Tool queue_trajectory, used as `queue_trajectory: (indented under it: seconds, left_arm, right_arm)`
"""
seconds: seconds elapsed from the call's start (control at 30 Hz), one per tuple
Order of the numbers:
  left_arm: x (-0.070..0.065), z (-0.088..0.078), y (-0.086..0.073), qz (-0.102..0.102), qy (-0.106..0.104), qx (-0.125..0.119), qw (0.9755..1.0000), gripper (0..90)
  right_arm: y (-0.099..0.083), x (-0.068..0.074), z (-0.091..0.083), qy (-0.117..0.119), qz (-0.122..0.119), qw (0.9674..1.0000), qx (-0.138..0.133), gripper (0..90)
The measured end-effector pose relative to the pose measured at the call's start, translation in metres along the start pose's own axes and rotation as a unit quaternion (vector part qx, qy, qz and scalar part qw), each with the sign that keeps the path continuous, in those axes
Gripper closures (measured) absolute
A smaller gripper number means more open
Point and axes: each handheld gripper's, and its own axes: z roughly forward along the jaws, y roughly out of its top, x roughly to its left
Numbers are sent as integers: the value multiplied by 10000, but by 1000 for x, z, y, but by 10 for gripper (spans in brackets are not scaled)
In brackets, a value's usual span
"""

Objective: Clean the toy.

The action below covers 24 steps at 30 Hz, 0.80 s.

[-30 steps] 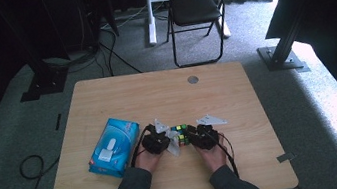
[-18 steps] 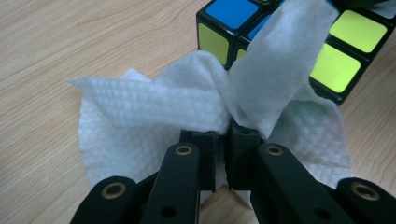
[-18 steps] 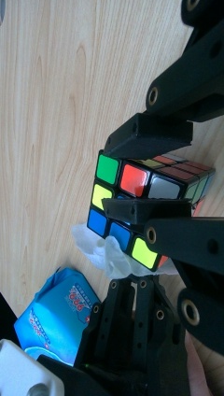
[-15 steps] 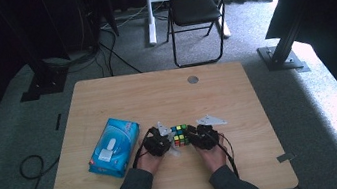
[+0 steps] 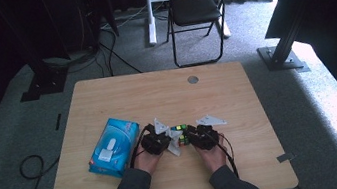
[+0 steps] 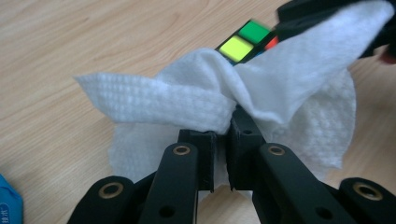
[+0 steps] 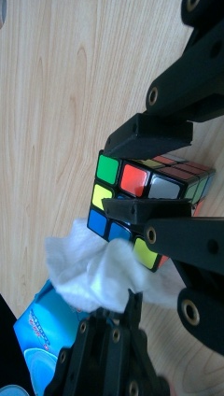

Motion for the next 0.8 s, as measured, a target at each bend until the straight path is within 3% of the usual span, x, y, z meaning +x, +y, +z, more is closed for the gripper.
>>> queue_trajectory:
  seconds: [0.2, 0.43, 0.8]
  left_arm:
    - [-3, -4, -3, -31, -73, -124, 9999, 828]
    - [-6, -3, -10, -30, -93, -57, 9999, 829]
    - [-13, 22, -27, 109, 17, 367, 9993, 828]
  right_arm:
    - [0, 0, 0, -1, -6, 10000, 1, 697]
    - [0, 0, 0, -5, -8, 10000, -11, 700]
    - [0, 2, 0, -29, -44, 10000, -11, 709]
